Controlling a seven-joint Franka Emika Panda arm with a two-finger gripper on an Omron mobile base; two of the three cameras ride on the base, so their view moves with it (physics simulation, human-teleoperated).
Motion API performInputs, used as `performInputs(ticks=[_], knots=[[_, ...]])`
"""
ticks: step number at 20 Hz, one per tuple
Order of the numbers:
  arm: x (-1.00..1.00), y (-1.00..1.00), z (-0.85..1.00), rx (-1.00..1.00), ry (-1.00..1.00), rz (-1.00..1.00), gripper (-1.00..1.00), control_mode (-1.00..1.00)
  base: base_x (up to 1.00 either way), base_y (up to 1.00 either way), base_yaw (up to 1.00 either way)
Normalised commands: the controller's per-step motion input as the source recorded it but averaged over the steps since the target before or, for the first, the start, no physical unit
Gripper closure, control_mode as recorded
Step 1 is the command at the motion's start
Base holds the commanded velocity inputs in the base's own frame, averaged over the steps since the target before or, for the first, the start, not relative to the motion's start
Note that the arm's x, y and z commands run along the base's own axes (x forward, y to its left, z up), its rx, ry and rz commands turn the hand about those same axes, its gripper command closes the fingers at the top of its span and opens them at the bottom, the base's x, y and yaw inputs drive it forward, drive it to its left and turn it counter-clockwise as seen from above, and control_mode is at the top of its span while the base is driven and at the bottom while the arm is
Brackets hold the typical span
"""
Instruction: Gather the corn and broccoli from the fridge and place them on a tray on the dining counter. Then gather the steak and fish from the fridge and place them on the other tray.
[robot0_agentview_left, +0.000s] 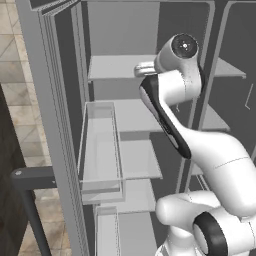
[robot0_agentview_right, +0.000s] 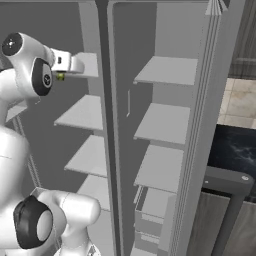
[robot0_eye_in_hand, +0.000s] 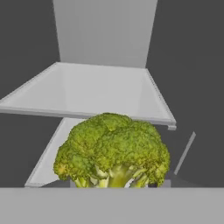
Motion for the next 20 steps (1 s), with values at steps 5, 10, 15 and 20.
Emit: performInputs(ticks=[5,10,15,20], knots=[[-0.47,-0.03,0.03,0.00,-0.07,0.00,1.00,-1.00,0.00,0.00,0.00],[-0.26,-0.16,0.00,0.01,-0.04,0.03,1.00,-1.00,0.00,0.00,0.00],[-0.39,-0.13,0.00,0.00,-0.02,0.01,1.00,-1.00,0.00,0.00,0.00],[-0.20,-0.15,0.00,0.00,-0.01,0.04,1.00,-1.00,0.00,0.00,0.00]])
